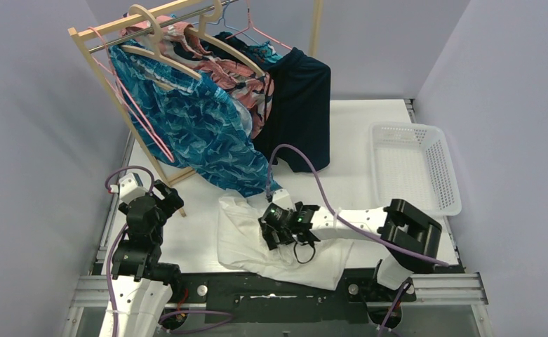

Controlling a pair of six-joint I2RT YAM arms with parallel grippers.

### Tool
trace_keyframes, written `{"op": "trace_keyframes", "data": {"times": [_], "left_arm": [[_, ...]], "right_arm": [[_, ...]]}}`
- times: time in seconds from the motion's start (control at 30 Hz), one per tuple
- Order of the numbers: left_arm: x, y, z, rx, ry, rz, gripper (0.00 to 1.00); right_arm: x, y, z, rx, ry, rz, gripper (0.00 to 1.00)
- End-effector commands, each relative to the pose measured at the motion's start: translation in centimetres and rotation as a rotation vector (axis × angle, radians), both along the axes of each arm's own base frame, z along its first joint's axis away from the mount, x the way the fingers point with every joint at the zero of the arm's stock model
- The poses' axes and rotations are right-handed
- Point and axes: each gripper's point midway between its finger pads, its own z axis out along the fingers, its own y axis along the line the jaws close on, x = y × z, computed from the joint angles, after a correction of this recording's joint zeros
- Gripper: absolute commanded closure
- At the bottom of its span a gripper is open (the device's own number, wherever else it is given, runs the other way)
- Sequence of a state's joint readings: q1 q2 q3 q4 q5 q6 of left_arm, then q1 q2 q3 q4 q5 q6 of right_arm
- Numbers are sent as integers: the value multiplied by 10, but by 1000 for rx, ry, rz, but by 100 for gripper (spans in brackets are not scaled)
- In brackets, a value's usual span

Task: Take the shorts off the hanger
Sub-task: Pick up the shorts at the center of the board.

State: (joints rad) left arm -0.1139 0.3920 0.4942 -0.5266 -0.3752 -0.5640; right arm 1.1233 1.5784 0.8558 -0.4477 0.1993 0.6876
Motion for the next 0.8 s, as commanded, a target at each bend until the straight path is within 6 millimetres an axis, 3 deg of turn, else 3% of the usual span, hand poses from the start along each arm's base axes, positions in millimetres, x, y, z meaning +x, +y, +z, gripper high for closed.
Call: {"op": "trace_keyframes", "data": {"times": [0.0, 0.07, 0.2, 0.3, 0.4, 0.57, 0.77], "left_arm": [[7, -2, 17, -2, -67, -10, 24], [6, -1, 16, -4, -66, -9, 24], [6, -1, 16, -4, -66, -8, 24], [7, -2, 16, -5, -63, -11, 24], [7, -2, 15, -4, -64, -14, 24], [7, -3, 15, -5, -63, -16, 24], [9, -4, 12, -2, -47, -24, 24]], "right_arm": [[19, -20, -22, -171, -82, -109, 2], [13, -15, -36, -178, -36, -103, 3], [6, -15, -43, -189, -44, -116, 38], [14, -23, -30, -193, -111, -165, 68], [24, -26, 1, -114, -202, -198, 94], [41, -39, 78, 89, -391, -265, 100], [50, -93, 166, 293, -595, -415, 100]]}}
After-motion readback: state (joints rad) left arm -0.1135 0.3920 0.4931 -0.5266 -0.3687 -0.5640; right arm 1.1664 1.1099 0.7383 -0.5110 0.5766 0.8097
